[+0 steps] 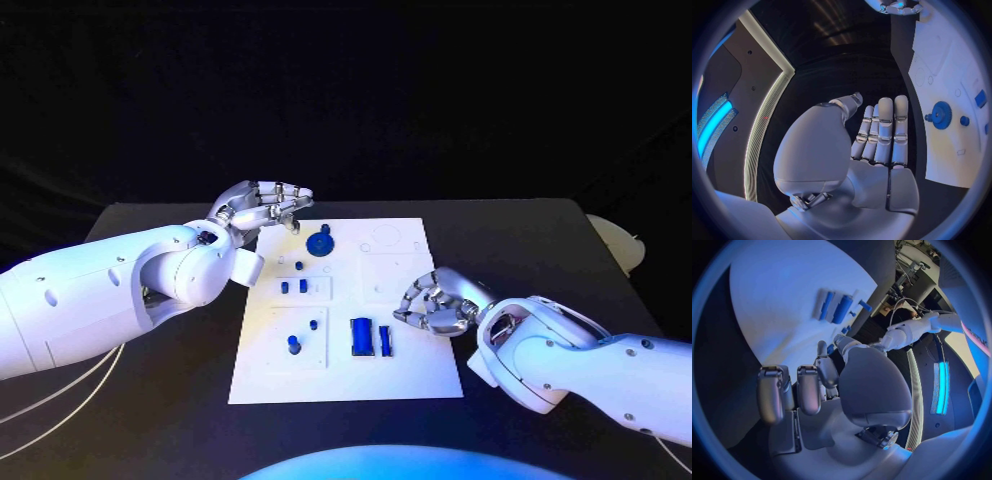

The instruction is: Assemble the parts on the task board

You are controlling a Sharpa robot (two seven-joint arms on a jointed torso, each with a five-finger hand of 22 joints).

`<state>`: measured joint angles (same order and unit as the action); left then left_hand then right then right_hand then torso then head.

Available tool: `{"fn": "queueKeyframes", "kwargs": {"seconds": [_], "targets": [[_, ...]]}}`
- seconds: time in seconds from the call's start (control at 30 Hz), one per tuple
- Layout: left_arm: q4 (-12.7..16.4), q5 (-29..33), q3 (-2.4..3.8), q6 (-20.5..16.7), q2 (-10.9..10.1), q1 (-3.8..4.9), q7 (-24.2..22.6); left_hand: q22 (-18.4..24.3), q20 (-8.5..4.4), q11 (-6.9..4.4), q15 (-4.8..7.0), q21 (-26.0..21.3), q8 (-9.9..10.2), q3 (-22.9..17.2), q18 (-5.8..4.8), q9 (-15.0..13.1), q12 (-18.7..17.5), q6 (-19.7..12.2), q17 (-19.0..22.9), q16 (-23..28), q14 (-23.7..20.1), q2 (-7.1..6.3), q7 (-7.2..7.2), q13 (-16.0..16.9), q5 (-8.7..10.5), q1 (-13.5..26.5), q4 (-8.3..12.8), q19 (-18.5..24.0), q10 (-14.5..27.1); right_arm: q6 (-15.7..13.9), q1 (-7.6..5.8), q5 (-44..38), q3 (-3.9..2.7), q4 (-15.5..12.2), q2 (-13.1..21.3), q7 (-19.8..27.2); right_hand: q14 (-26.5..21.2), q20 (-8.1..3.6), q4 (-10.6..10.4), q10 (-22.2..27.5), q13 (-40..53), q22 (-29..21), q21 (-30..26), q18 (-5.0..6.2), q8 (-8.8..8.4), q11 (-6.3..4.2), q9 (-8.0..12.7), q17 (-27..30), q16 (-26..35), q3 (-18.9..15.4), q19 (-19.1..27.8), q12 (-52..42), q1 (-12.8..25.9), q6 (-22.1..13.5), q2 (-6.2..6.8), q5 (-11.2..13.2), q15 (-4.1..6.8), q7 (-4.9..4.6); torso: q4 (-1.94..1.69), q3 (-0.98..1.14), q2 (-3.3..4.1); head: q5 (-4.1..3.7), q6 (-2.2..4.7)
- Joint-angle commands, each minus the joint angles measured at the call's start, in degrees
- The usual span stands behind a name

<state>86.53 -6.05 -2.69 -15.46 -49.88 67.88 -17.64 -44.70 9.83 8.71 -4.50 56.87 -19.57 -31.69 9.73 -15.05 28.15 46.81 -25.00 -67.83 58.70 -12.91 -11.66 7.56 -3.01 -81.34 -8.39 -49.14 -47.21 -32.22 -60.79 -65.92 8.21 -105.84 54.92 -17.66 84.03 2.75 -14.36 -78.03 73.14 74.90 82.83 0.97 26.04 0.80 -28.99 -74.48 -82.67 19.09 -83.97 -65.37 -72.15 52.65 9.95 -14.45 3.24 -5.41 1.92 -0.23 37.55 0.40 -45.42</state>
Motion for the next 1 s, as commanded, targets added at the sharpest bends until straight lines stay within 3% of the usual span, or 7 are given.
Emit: {"fn": "queueKeyframes", "kwargs": {"seconds": [0.03,0.33,0.43,0.67,0.93,0.97,1.0], "targets": [[-0.57,2.06,-0.04,0.59,0.35,-0.17,-3.55,0.26,0.18,-0.3,0.13,-0.74,-0.41,-0.1,0.84,0.06,0.55,-0.04,0.43,0.4,-1.11,0.01,0.02,0.06,-0.3,0.54,-0.4,0.38,-0.71,-4.66,-1.32,17.38,-0.05,2.57,-0.01,19.04,1.91,0.58,0.09,2.75,-3.17,11.7,-3.63,1.43,-0.73,0.41,0.22,2.35,1.97,0.56,-0.82,4.99,-1.14,-1.09,0.0,-0.42,-0.55,-0.47,0.18,-0.28,-0.78,-0.39,1.22],[-4.28,11.77,-0.15,0.2,1.67,-1.5,-6.46,3.84,0.29,-1.28,0.64,-7.51,-1.76,-1.59,0.68,-0.07,0.85,1.41,5.34,9.68,-5.75,0.18,0.93,-0.75,-0.24,1.1,-1.42,3.88,-6.03,0.91,-4.92,43.11,-0.49,16.74,-4.27,35.68,-12.78,2.87,0.69,18.14,-26.07,-8.03,-51.86,9.12,-4.17,3.08,1.27,37.17,33.38,4.92,21.47,34.75,-5.66,-6.14,-1.02,2.62,-2.67,-3.43,0.15,-1.07,-2.34,-2.02,5.71],[-6.13,13.68,-0.14,-0.08,2.5,-1.76,-7.65,7.05,1.21,-1.32,0.24,-12.8,-2.2,-2.51,0.46,-0.2,-2.01,1.56,8.7,17.7,-6.33,-0.22,1.06,-2.35,-0.22,1.41,-1.87,5.64,-8.1,3.45,-5.44,48.18,-0.84,22.13,-7.03,39.06,-22.79,4.91,0.51,20.53,-35.29,-14.31,-60.78,8.37,-5.6,5.18,2.19,42.61,45.8,9.27,28.79,44.63,-7.1,-6.24,-1.29,4.85,-5.36,-4.19,0.15,-1.22,-2.74,-2.11,7.1],[-10.75,15.55,-0.1,-0.99,5.2,-2.12,-9.98,21.3,6.66,1.15,-3.7,-33.76,0.44,-0.67,-0.18,0.94,-14.42,-2.61,14.85,38.59,-12.41,-0.36,2.14,-3.93,-0.18,2.18,-2.64,11.57,-7.61,7.59,-5.82,52.08,-1.31,31.77,-12.69,43.01,-26.56,8.9,2.64,18.3,-53.74,-29.43,-73.74,9.38,-9.63,7.54,4.61,51.6,61.58,11.95,29.92,58.11,-5.48,-5.83,-0.53,5.08,-8.7,-5.82,-0.12,-1.22,-3.68,-2.0,9.14],[-14.58,14.97,-0.07,-3.05,7.78,-2.63,-12.01,30.99,6.83,1.07,-5.88,-45.72,3.3,4.46,-2.55,2.87,-22.66,-2.82,18.1,50.23,-14.71,1.31,2.43,-3.93,-0.22,0.58,-2.61,10.1,-6.38,10.32,-5.52,53.18,-1.5,39.35,-17.23,44.83,-25.7,10.34,5.23,17.38,-63.96,-42.87,-79.15,9.62,-13.13,8.19,7.3,57.36,68.78,10.32,29.16,61.72,-3.34,-5.37,-0.91,5.47,-10.0,-6.43,-0.4,-0.69,-4.19,-1.29,10.25],[-13.98,14.0,-0.13,-1.42,7.29,-2.48,-8.69,44.7,-9.83,-8.71,4.5,-56.87,19.57,31.69,-9.73,15.05,-28.15,-46.81,25.0,67.83,-58.7,12.91,11.66,-7.56,3.01,24.88,8.39,49.14,47.21,6.27,-5.73,50.64,-1.48,38.1,-16.61,41.36,-43.25,-2.75,14.36,35.74,-73.14,-74.9,-82.83,-0.97,-26.04,-0.8,28.99,74.48,82.67,-19.09,83.97,65.37,19.02,-52.65,-9.95,14.45,-3.24,5.41,-0.2,-1.01,-3.89,-1.67,9.81],[-13.9,13.96,-0.12,-1.53,7.29,-2.5,-8.7,44.7,-9.83,-8.71,4.5,-56.87,19.57,31.69,-9.73,15.05,-28.15,-46.81,25.0,67.83,-58.7,12.91,11.66,-7.56,3.01,25.6,8.39,49.14,47.21,6.18,-5.69,50.72,-1.51,37.99,-16.58,41.39,-43.76,-2.75,14.36,36.3,-73.14,-74.9,-82.83,-0.97,-26.04,-0.8,28.99,74.48,82.67,-19.09,83.97,65.37,20.16,-52.65,-9.95,14.45,-3.24,5.41,-0.24,-0.98,-3.95,-1.64,9.84]]}}
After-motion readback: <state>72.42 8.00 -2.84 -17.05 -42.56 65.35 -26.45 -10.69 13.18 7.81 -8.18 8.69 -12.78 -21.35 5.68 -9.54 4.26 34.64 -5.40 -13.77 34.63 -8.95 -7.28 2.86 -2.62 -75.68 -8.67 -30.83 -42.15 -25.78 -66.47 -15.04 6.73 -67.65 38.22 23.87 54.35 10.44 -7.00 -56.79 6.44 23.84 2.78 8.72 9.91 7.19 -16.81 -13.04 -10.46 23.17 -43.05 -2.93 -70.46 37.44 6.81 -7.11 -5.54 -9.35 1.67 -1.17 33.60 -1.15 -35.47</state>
